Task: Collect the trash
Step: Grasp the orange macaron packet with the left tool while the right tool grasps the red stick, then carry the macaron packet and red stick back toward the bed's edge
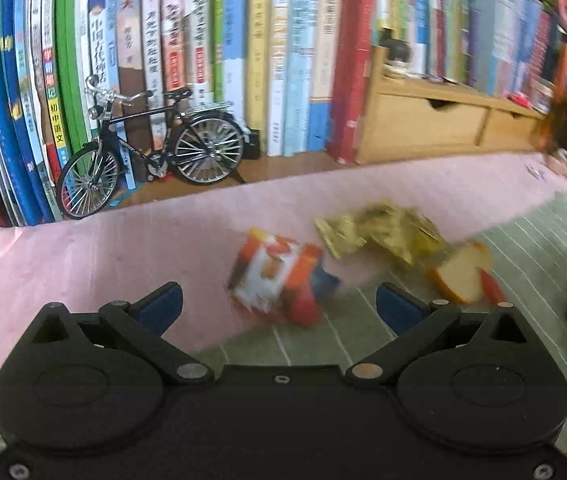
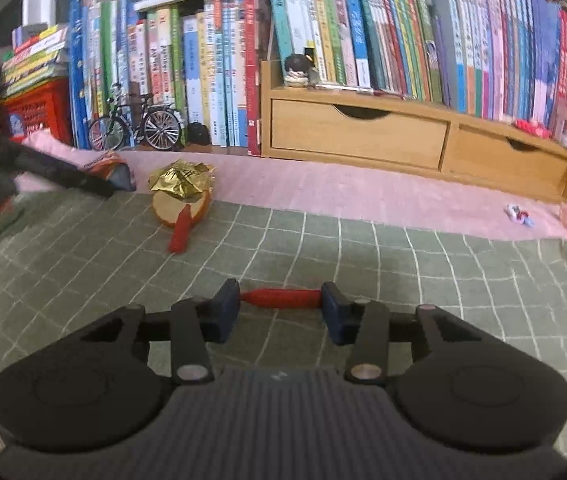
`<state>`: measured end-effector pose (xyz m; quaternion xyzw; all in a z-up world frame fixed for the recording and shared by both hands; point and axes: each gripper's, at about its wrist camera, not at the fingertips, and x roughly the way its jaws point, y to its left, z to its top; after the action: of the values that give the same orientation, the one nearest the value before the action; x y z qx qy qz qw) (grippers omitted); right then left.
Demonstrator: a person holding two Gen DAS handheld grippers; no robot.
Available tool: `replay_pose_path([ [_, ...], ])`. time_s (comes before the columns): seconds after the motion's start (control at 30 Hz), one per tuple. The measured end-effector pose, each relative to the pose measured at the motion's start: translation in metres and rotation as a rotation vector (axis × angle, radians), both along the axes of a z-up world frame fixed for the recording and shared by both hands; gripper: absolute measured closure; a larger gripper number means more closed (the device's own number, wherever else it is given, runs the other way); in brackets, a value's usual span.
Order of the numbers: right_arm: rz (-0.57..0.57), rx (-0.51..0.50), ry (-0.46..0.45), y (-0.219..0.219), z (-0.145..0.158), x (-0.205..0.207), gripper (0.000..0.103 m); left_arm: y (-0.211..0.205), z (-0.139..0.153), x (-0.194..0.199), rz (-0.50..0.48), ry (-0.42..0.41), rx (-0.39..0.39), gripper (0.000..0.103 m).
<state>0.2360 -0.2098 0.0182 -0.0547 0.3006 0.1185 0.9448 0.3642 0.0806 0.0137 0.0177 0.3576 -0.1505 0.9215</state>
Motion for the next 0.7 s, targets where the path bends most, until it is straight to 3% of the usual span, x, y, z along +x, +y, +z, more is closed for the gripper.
replay_pose_path([
  [0.07, 0.024, -0.023, 0.0, 0.005, -0.001, -0.001, 0.054, -0.003, -0.01, 0.01, 0.0, 0.018, 0.005, 0.0],
  [0.13, 0.03, -0.05, 0.001, 0.01, -0.002, -0.001, 0.054, -0.01, -0.015, 0.012, -0.019, -0.009, 0.063, 0.0],
  [0.2, 0.032, -0.066, -0.006, 0.012, -0.002, -0.003, 0.054, -0.008, -0.015, 0.012, -0.005, -0.017, 0.036, 0.005],
  [0.3, 0.038, -0.081, -0.012, 0.015, -0.002, -0.005, 0.054, -0.003, -0.015, 0.016, 0.032, -0.024, -0.008, 0.026],
  [0.33, 0.039, -0.085, -0.013, 0.016, -0.002, -0.005, 0.054, -0.003, -0.013, 0.015, 0.048, -0.027, 0.0, 0.046],
  [0.37, 0.041, -0.09, -0.014, 0.017, -0.002, -0.005, 0.054, -0.001, -0.012, 0.015, 0.063, -0.028, 0.004, 0.055],
  [0.47, 0.046, -0.098, -0.014, 0.018, -0.002, -0.005, 0.054, 0.007, -0.006, 0.016, 0.093, 0.004, -0.065, 0.056],
  [0.63, 0.049, -0.1, -0.015, 0.018, -0.002, -0.006, 0.054, 0.003, 0.001, 0.005, 0.09, 0.011, -0.054, 0.056],
  [0.7, 0.043, -0.091, -0.022, 0.016, -0.001, -0.006, 0.054, 0.005, 0.005, -0.002, 0.081, 0.038, -0.094, 0.056],
])
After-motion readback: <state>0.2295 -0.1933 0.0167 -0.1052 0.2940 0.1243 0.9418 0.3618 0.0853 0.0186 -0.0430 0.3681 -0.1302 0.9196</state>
